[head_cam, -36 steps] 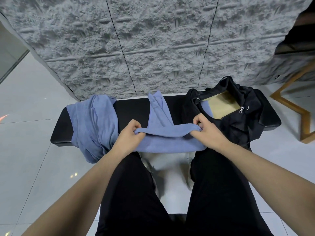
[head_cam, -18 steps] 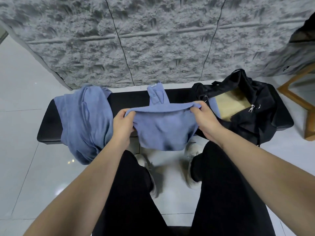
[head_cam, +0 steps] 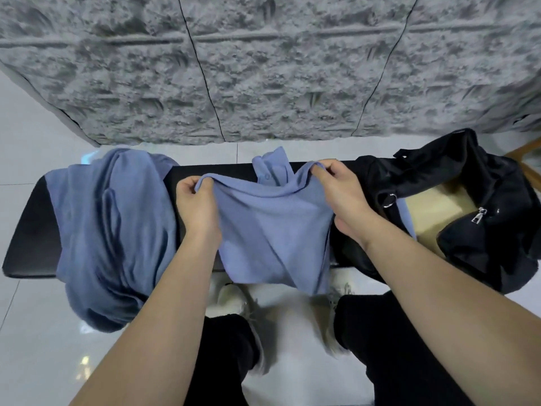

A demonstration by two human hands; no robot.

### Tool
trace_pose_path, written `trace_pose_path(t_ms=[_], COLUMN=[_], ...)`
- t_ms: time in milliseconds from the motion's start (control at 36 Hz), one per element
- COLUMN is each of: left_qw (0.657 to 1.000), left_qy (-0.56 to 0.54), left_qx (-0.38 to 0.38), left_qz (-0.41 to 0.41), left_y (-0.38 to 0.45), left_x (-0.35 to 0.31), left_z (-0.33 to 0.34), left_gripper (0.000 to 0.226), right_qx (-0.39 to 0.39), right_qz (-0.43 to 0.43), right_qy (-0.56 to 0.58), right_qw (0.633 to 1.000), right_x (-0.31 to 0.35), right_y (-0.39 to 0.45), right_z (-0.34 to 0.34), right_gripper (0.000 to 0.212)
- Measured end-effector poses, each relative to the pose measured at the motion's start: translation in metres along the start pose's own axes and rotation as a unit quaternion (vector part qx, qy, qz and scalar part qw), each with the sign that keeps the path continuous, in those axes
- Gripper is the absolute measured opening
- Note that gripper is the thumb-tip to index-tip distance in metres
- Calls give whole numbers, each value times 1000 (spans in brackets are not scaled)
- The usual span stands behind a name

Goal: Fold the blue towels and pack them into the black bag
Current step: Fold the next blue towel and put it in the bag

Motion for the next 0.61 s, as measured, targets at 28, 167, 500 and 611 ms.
trace_pose_path(t_ms=[28, 167, 500, 611], left_qw=[1000, 998, 997, 995], left_qy=[-2, -15, 60, 97], left_qx=[-4, -43, -23, 1], left_qz=[11, 37, 34, 37], left_y=[5, 28, 55, 54], left_x=[0, 6, 14, 13], left_z=[3, 7, 10, 15], left_gripper=[6, 9, 4, 5], right_qx=[4, -6, 29, 28], right_qz=[-2, -2, -19, -12], right_qy=[0, -1, -169, -228], right_qw=[1000, 1000, 985, 973], right_x=[-1, -8, -45, -54], right_y=[5, 33, 91, 104], right_z=[3, 16, 41, 44], right_gripper=[21, 11, 11, 13])
Point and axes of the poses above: each hand's wrist, its own y-axis towards the middle knuckle, its own z-axis out of the palm, x = y × z, the point moved 1 cm from there along y, towards the middle knuckle, and after that the axes turned 4 degrees about y, right-handed, at the moved point
